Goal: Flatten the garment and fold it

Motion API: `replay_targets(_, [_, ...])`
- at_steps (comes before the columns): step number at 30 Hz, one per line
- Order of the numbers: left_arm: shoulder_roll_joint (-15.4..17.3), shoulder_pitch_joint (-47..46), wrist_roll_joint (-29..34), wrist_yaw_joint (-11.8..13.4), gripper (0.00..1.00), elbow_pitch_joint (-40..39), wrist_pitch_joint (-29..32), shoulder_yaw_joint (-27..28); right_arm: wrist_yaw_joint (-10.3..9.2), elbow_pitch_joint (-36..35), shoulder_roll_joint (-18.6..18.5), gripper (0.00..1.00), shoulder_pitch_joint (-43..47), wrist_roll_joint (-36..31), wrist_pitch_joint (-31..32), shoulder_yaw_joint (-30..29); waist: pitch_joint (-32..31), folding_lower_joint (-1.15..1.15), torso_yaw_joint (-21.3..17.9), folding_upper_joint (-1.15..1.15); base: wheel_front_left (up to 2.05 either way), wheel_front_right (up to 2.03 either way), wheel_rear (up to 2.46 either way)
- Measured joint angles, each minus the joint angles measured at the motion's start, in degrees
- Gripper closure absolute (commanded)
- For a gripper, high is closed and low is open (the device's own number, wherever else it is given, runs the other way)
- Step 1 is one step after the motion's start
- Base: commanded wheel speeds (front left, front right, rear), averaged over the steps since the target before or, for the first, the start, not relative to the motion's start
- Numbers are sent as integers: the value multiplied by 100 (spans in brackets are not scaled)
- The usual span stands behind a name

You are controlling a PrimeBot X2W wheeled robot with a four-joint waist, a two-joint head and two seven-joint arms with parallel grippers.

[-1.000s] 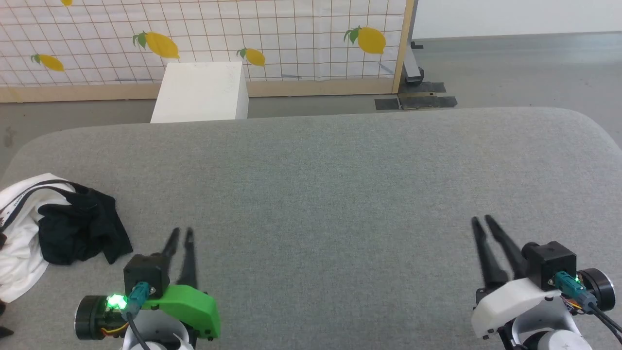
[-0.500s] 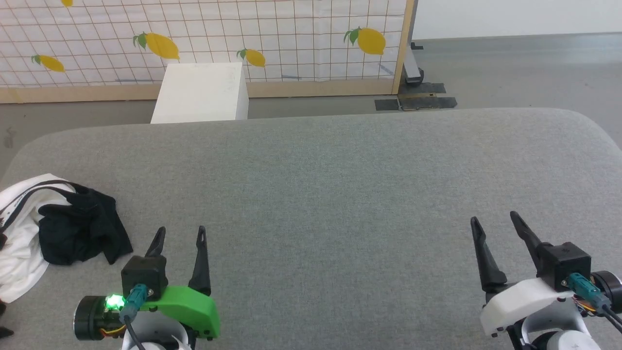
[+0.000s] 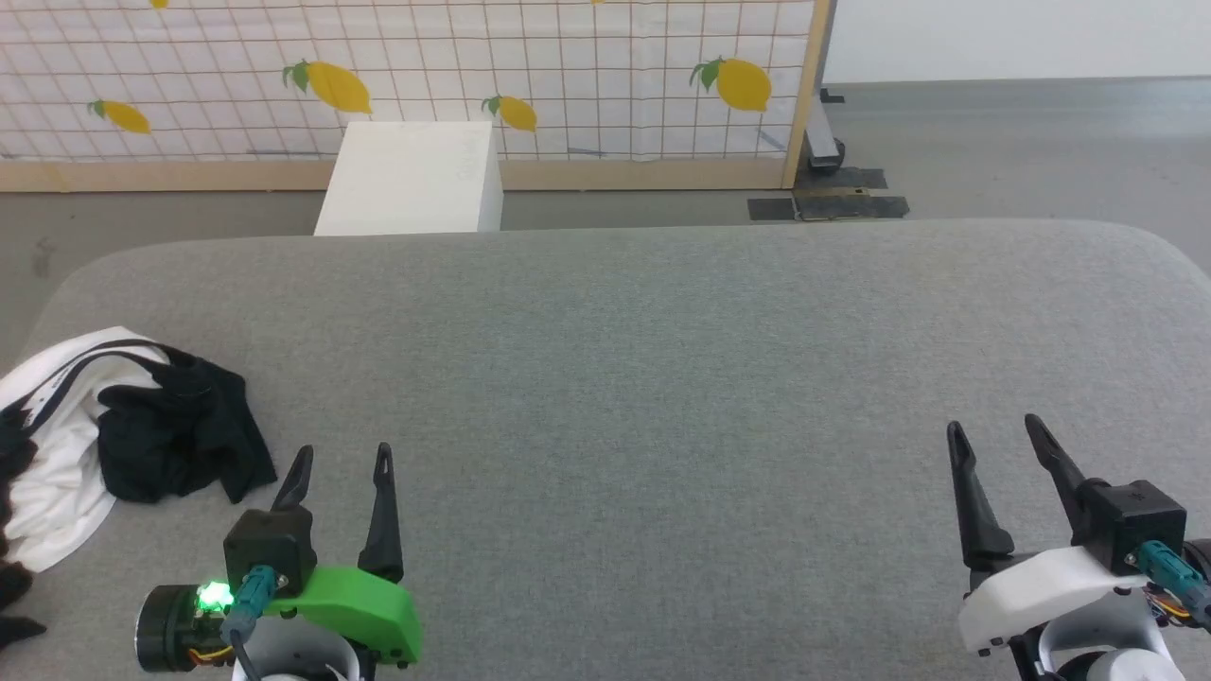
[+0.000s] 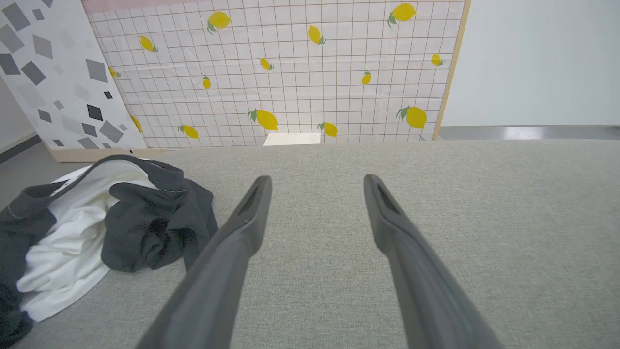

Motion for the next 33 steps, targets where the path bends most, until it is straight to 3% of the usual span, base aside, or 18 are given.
replay_targets(33, [0,208,-123,2,0,15,-407,156,0,200,0,0,71,42,-410,-26,-78,0,1221,0,0,0,0])
